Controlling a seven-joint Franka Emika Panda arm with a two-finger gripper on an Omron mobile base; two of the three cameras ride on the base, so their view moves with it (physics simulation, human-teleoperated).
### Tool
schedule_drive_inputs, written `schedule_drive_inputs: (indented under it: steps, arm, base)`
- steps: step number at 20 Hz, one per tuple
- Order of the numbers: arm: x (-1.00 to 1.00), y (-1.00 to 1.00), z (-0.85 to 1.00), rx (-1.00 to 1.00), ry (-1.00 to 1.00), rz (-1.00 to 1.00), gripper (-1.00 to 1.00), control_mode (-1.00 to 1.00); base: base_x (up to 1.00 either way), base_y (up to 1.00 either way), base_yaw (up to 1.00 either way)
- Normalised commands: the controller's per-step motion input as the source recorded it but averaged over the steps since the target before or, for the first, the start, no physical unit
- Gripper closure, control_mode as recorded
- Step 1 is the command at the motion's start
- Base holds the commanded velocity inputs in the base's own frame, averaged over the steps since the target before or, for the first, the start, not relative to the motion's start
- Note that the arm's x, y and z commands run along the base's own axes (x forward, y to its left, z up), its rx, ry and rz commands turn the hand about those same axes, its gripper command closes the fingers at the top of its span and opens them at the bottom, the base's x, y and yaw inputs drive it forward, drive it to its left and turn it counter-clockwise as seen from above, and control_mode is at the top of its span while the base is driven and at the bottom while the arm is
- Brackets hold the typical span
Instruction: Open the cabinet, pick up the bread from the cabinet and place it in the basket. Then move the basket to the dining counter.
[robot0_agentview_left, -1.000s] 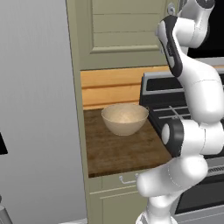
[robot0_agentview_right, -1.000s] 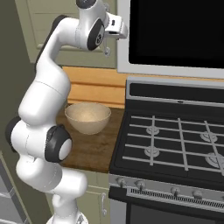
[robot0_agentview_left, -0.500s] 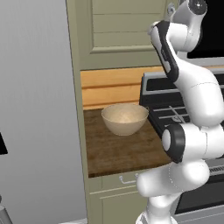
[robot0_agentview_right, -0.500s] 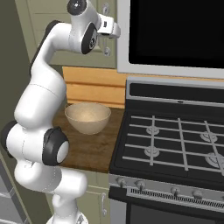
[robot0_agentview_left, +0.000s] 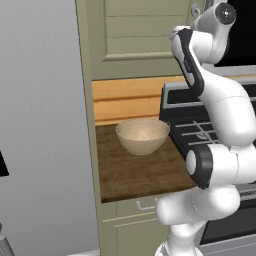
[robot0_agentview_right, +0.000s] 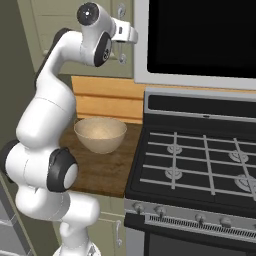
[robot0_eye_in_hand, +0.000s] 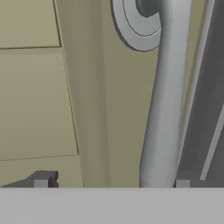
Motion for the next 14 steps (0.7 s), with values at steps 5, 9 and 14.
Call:
schedule_drive_inputs:
  steps: [5,9,14]
  arm:
    - [0.08,-0.13,0.00,0.00,0.00,0.04,1.00,-1.00]
    - [0.03,-0.19,0.00,0.00,0.00,0.03,1.00,-1.00]
    - [0.03,-0.20,0.00,0.00,0.00,0.01,1.00,-1.00]
  base:
    - [0.00,0.00,0.00]
    - [0.00,0.00,0.00]
    - [0.00,0.00,0.00]
